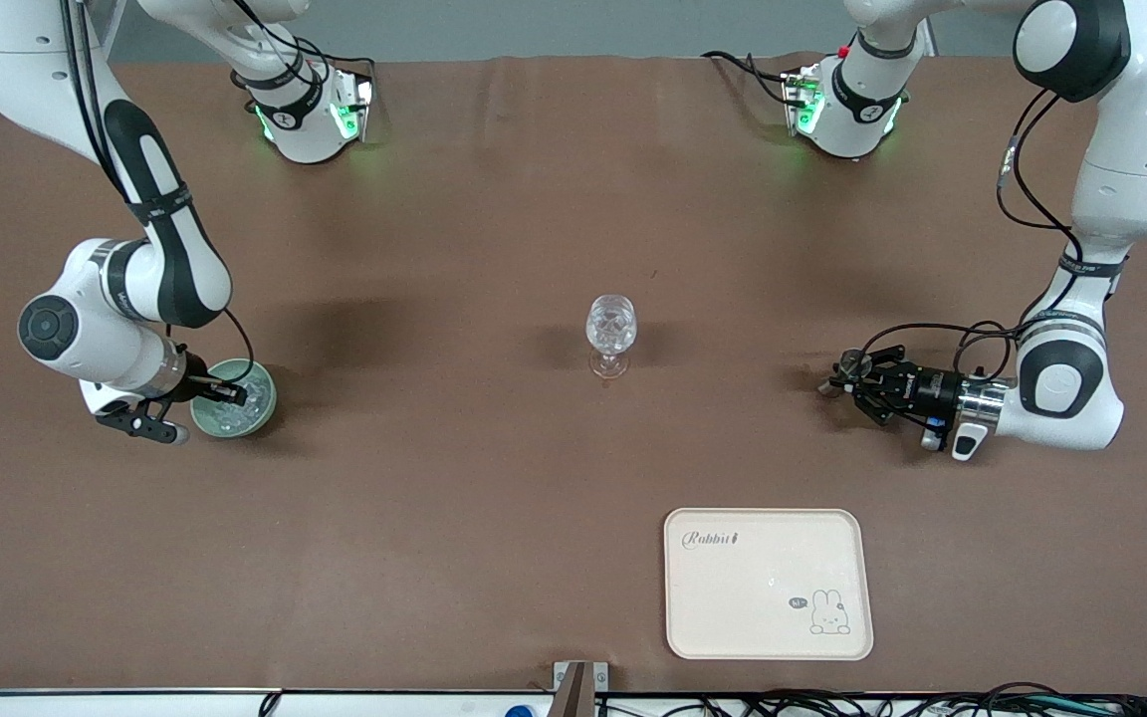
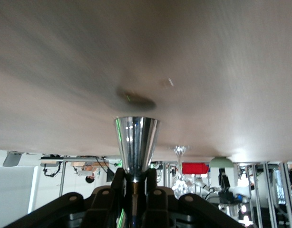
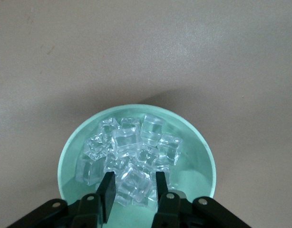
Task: Pour wine and add ice with both arms
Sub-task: 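Lift the ice cube with the right gripper while the left gripper lifts the jigger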
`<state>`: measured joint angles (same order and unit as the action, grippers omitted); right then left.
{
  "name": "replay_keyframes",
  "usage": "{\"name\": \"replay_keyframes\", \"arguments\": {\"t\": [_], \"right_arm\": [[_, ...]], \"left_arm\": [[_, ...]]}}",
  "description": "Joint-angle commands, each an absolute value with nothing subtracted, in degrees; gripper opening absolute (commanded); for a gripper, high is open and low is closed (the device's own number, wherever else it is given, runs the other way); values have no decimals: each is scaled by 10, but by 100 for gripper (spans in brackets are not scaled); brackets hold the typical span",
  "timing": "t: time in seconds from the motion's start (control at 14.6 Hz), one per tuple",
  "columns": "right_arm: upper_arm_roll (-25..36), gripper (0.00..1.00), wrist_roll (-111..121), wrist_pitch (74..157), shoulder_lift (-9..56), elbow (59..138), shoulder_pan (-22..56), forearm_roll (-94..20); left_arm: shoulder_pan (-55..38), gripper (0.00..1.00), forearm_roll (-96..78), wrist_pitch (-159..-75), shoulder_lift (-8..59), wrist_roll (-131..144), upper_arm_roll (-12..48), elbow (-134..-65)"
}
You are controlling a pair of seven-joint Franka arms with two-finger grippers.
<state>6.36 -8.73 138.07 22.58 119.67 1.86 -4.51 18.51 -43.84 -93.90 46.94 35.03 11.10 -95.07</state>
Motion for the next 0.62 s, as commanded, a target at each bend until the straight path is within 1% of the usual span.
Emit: {"name": "replay_keyframes", "arguments": {"t": [0.0, 0.07, 0.21, 0.41, 0.55], "right_arm": [[62, 28, -91, 1395, 226, 1206, 16, -57], [62, 19, -91, 1395, 226, 1206, 15, -58], [62, 6, -91, 1394, 226, 1203, 16, -58], [62, 3, -105, 1385, 220, 1192, 17, -57], [62, 3, -100, 1370, 196, 1185, 17, -55]], "left_arm": [[188, 1, -447, -929, 455, 396, 153, -944], [188, 1, -447, -929, 446, 408, 169, -942], [188, 1, -448, -932, 430, 435, 192, -942], [187, 1, -459, -950, 403, 488, 232, -947], [183, 1, -458, -974, 382, 518, 260, -952]]}}
